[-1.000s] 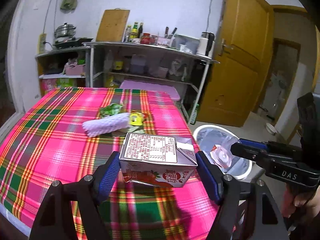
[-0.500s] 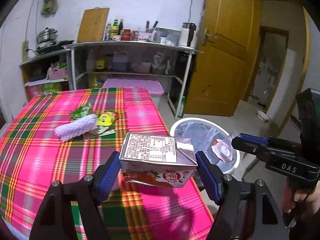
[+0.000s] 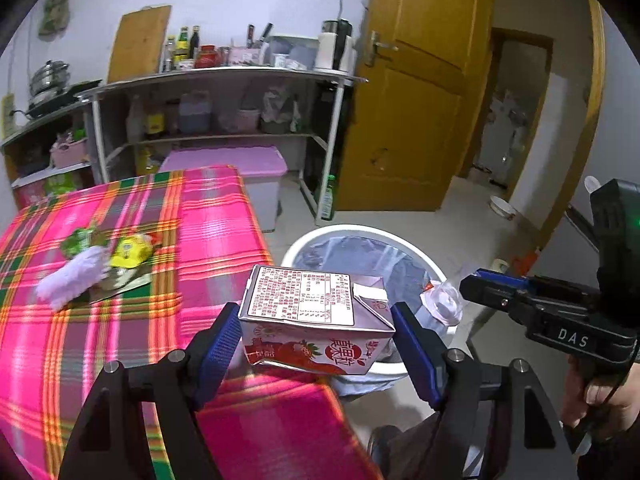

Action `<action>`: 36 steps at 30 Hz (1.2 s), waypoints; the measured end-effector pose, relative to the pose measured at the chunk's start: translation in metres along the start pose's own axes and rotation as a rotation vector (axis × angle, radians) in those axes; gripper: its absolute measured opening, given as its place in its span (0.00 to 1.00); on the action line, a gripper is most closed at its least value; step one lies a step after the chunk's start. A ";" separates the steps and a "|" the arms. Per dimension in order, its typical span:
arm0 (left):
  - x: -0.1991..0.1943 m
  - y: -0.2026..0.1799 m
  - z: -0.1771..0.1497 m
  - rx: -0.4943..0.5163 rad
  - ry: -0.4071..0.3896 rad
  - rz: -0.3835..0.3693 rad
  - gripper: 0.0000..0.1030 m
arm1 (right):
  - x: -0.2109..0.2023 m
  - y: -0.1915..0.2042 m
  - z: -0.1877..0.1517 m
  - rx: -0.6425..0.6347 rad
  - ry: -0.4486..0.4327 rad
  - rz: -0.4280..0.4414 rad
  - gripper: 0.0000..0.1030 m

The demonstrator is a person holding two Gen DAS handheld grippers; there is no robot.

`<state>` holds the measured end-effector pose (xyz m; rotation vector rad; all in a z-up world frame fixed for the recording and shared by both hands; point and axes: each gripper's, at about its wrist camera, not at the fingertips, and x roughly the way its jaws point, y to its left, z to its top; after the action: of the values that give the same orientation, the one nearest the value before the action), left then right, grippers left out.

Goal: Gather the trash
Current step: 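Carry the strawberry carton and clear cup over the bin with both tools, then open both tools to drop the carton and cup into the bin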

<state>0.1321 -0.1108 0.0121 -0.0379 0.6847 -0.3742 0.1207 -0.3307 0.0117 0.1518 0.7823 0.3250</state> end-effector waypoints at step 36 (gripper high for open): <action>0.080 -0.022 0.007 0.020 0.099 -0.102 0.73 | 0.028 -0.043 -0.005 0.085 0.061 -0.066 0.35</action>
<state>0.1861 -0.1595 -0.0279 -0.0355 0.7784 -0.4830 0.1453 -0.3617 -0.0214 0.1957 0.8605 0.2346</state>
